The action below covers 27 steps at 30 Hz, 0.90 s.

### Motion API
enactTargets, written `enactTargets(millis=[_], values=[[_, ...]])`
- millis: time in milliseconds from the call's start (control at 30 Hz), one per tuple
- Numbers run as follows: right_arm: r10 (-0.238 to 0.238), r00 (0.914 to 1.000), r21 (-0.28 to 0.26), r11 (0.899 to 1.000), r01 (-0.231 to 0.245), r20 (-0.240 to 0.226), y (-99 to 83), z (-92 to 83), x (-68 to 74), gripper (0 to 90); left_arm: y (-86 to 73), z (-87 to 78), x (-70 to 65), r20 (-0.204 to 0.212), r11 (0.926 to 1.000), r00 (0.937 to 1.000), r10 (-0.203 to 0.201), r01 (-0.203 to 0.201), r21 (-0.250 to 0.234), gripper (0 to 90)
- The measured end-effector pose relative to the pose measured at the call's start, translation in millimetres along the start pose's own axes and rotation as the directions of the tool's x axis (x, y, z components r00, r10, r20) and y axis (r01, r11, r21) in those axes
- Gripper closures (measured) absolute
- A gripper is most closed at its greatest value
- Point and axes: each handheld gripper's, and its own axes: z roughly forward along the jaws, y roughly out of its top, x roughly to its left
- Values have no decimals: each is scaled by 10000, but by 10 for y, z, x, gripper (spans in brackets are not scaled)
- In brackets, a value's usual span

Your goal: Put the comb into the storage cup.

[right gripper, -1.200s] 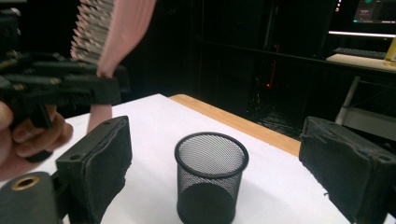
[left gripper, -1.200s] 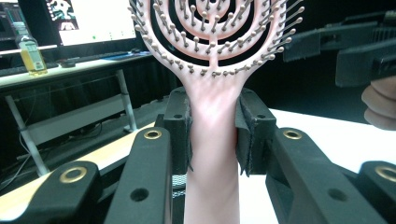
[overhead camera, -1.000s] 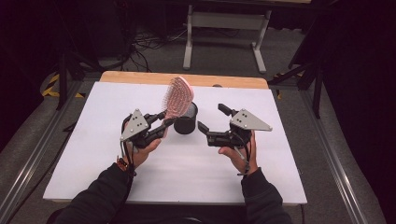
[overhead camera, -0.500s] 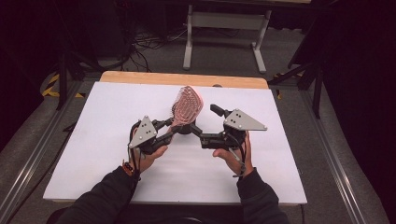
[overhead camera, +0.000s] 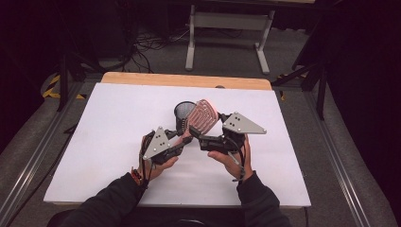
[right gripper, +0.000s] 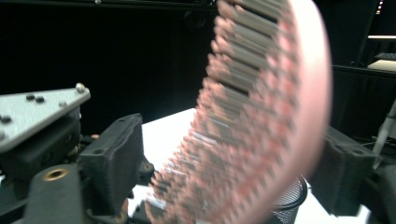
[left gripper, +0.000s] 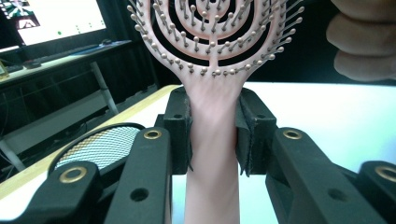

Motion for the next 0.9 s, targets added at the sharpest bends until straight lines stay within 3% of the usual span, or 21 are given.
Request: enactTargets(millis=[233,333,400,467,500,633,900], values=[[263,9996,-284,9993,-262,34,-8,-34,-12,344,-27,38,-56,-9,9996,9998,203,-203,195,696],[1042,9945,-415,9937,-1045,-96,-24,-53,-53,413,-62,60,-62,-65,9993,9997,218,-216,297,696],[1293,9916,-513,9903,-1294,-38,-33,-65,-70,452,-79,68,-64,-95,9993,9999,128,-124,340,696],[1298,9915,-524,9902,-1294,32,-35,-70,-70,472,-88,74,-67,-76,9993,9999,107,-104,368,696],[1279,9916,-672,9897,-1262,218,-38,-84,-68,552,-92,79,-73,-149,9991,9997,173,-167,396,696],[1306,9912,-682,9893,-1288,221,-45,-88,-64,610,-108,91,-66,-78,9989,9999,97,-93,465,697],[1097,9937,-587,9924,-1082,235,-59,-71,-1,626,-125,115,-67,-76,9974,9998,182,-176,700,697]])
